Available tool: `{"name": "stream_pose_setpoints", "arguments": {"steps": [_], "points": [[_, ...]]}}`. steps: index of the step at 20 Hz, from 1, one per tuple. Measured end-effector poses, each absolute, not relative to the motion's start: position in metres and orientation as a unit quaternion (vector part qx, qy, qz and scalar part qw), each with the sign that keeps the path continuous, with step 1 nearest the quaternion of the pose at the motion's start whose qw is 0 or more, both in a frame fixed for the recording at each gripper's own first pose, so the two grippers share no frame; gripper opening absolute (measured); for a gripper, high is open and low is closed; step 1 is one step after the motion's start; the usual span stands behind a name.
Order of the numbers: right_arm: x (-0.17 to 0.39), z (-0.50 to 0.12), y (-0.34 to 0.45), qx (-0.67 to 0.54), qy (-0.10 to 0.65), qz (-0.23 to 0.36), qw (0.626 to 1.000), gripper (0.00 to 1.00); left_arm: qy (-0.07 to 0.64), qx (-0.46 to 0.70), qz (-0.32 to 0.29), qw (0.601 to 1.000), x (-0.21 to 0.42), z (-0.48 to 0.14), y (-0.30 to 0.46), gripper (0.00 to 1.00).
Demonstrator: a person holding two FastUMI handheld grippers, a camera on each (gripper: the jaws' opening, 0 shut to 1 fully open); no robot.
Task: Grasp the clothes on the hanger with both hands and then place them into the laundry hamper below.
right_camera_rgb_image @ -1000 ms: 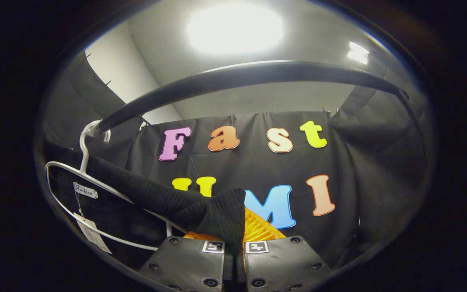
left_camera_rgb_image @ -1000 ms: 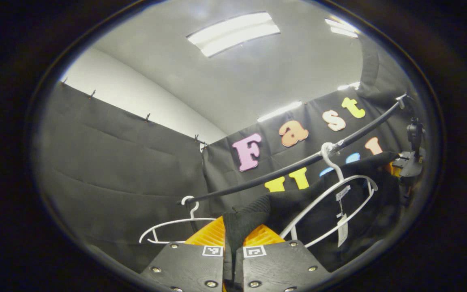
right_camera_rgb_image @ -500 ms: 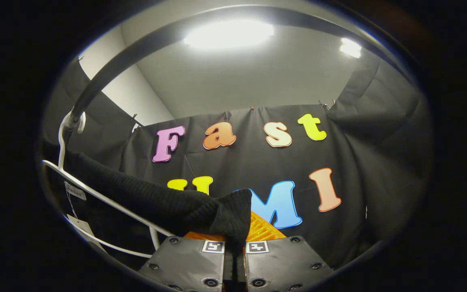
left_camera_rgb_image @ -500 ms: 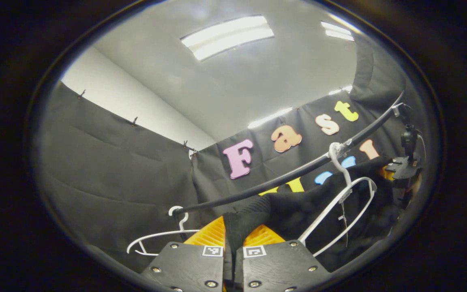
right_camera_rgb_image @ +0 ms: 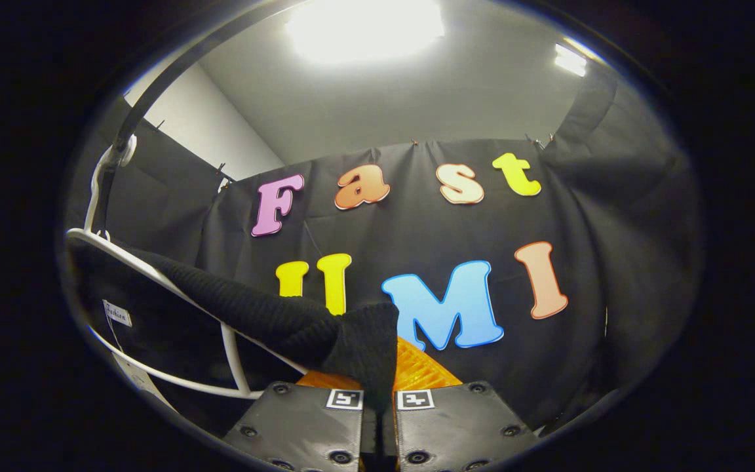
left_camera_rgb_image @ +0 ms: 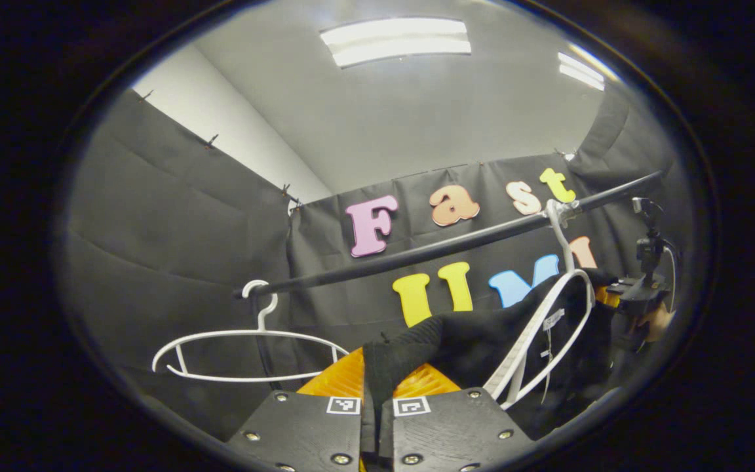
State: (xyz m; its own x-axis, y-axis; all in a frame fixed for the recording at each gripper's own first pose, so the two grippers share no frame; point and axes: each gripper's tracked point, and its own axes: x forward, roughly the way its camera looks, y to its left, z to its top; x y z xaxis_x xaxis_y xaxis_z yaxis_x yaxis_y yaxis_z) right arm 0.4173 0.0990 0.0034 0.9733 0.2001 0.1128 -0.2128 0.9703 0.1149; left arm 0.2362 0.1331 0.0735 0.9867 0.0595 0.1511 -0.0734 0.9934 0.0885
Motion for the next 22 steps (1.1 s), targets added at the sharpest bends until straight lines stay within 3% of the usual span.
{"name": "stream_pose_setpoints", "arguments": {"steps": [10,16,22], "points": [[0.426,-0.041,0.095,0.155,0.039,0.115,0.980,0.07,-0.034,0.024,0.015,0.999,0.201,0.034,0.144,0.03],[0.417,-0.048,0.090,0.156,0.042,0.116,0.980,0.08,-0.008,0.008,0.014,1.000,0.180,0.005,0.139,0.04],[0.408,-0.077,0.086,0.215,0.111,0.116,0.963,0.08,0.006,0.009,0.004,1.000,0.162,-0.008,0.125,0.03]]}}
